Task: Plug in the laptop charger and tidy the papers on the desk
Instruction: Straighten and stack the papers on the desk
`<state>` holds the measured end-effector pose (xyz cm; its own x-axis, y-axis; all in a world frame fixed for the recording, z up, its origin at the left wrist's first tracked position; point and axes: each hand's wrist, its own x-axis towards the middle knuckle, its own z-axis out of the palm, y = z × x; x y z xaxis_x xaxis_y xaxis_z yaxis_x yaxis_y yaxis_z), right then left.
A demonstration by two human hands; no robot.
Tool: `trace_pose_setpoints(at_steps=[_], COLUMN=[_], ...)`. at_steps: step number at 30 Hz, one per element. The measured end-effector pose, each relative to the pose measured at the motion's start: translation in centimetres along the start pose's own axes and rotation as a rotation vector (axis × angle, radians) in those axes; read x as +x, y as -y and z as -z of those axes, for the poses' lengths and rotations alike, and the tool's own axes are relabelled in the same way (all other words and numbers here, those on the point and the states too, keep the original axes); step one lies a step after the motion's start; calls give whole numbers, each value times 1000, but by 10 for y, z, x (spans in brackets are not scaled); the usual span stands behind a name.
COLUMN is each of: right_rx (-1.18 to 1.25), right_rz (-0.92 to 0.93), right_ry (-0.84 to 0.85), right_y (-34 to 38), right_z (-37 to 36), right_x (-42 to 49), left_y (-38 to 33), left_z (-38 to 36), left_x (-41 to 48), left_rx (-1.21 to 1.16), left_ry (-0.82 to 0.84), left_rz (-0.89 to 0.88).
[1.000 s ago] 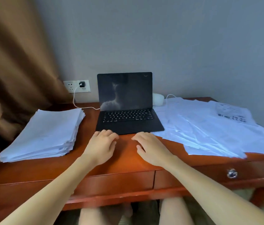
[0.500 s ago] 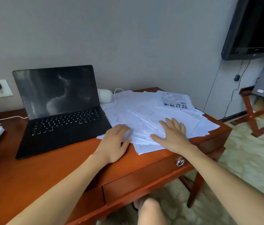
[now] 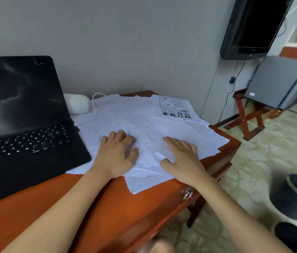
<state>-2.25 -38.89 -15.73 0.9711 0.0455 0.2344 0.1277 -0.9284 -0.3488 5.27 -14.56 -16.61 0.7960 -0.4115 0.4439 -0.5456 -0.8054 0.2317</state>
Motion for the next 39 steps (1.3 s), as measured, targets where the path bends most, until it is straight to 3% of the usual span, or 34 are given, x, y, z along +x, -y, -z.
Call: trace_pose_setpoints(at_steps=[7, 14, 16, 19, 21, 26, 32, 36, 39], right_rx=[94, 60, -80, -475, -573, -498, -291, -223, -198], right_rz=[39, 62, 135, 312, 392, 453, 636, 752, 709], right_ry=[-297, -239, -252, -242, -236, -231, -300, -287, -212], right_y=[5, 13, 13, 15, 12, 12, 9, 24, 28], right_z=[-5, 3, 4, 6, 9, 8, 16, 9, 6], right_x=[-10, -14, -10, 1, 8, 7, -3, -8, -9], left_y=[1, -4, -5, -7, -8, -4, -8, -11, -8], left_z=[1, 11, 14, 17, 20, 22, 40, 53, 53], left_x=[-5, -18, -21, -21, -21, -21, -18, -14, -12], left_rx=[-44, -215, -255, -345, -429, -573, -1046, -1021, -929], left_ry=[-17, 32, 70, 87, 91, 140, 95, 106, 98], left_rz=[-23, 31, 9, 14, 63, 140, 418, 466, 520])
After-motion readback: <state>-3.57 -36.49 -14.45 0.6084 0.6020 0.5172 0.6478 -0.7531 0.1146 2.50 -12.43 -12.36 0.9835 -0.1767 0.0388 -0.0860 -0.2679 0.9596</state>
